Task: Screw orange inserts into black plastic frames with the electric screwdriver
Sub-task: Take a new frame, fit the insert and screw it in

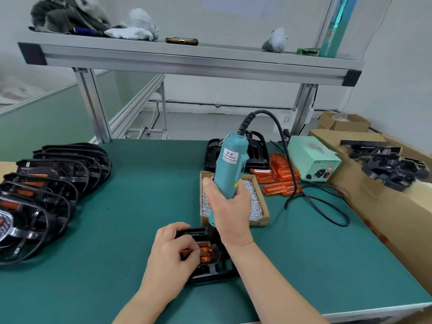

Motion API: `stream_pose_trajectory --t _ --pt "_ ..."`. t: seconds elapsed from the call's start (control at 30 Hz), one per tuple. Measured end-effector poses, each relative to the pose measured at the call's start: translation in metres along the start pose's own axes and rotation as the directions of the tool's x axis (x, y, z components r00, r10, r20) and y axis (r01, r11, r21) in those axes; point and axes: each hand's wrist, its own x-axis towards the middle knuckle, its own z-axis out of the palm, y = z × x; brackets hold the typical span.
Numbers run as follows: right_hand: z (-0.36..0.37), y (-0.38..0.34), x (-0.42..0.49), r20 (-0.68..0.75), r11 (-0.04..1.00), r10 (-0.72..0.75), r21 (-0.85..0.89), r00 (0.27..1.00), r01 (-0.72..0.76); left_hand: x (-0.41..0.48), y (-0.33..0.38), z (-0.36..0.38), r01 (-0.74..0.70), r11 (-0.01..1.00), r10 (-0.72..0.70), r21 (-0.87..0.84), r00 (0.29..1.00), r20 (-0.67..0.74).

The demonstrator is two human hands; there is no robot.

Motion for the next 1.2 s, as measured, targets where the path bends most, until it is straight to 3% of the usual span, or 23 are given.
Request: stream_pose_trajectory --t 0.17,0.37,0.6,0.73,0.97,1.2 --pt "-0.006 -0.009 0.0 0.042 0.996 0.003 0.084 0.999 -0.006 0.0 0.0 0.0 -0.004 1.0 0.004 0.01 1.0 0.003" --pt "-0.015 -0.016 0.015 -0.006 0.976 0.071 0.207 0.997 -0.068 -0.001 0.001 -0.002 -0.009 1.0 0.009 0.024 1.0 0.002" --pt "-0.039 0.006 0.031 -0.182 0.88 0.325 0.419 0.928 -0.226 -0.002 0.002 -0.002 -0.008 0.999 0.008 0.033 1.0 0.008" --pt "-0.056 0.017 0.039 -0.251 0.833 0.398 0.502 0.882 -0.233 -0.002 0.003 -0.003 -0.006 0.999 0.006 0.033 1.0 0.017" --pt "-0.076 0.031 0.045 -0.163 0.703 0.478 0.659 0.863 -0.266 -0.002 0.009 -0.001 -0.011 0.997 0.011 0.083 1.0 0.0" --pt "-0.075 0.037 0.049 -0.081 0.676 0.486 0.666 0.87 -0.315 0.008 0.017 0.012 -0.04 0.991 0.041 0.124 0.999 -0.011"
